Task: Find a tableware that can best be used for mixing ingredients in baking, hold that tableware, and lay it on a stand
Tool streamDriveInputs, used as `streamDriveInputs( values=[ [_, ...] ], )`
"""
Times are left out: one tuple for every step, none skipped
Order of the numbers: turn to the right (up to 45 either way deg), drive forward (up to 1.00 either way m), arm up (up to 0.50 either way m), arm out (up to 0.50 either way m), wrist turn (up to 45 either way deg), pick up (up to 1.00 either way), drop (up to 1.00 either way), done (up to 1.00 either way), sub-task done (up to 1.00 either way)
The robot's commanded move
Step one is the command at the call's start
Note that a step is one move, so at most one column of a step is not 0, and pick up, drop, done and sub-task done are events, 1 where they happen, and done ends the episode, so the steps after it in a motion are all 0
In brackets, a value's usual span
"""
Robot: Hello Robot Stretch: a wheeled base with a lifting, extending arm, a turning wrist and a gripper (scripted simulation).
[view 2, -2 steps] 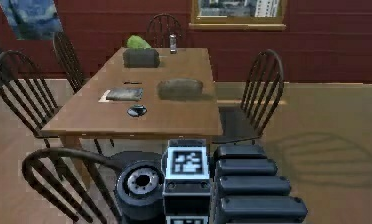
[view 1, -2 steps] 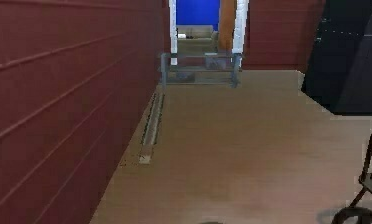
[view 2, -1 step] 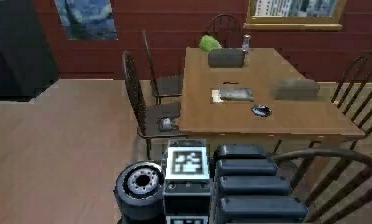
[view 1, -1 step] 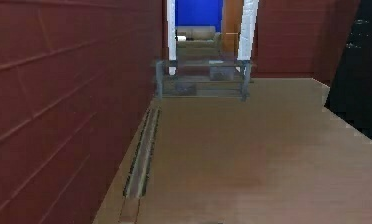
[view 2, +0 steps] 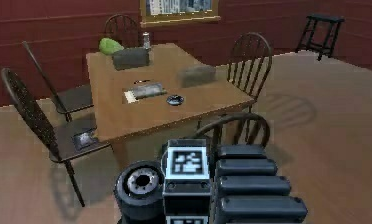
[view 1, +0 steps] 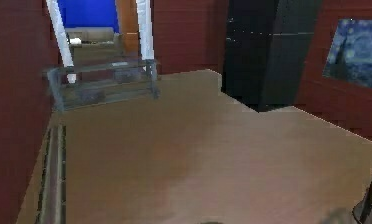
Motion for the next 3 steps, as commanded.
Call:
streamDriveInputs(
  values=[
    [0.0, 1.0, 0.0, 0.0, 0.0, 0.0, 0.0, 0.0, 0.0],
    [0.0, 1.0, 0.0, 0.0, 0.0, 0.0, 0.0, 0.0, 0.0],
    [3.0, 0.0, 0.0, 0.0, 0.0, 0.0, 0.0, 0.0, 0.0]
  ],
)
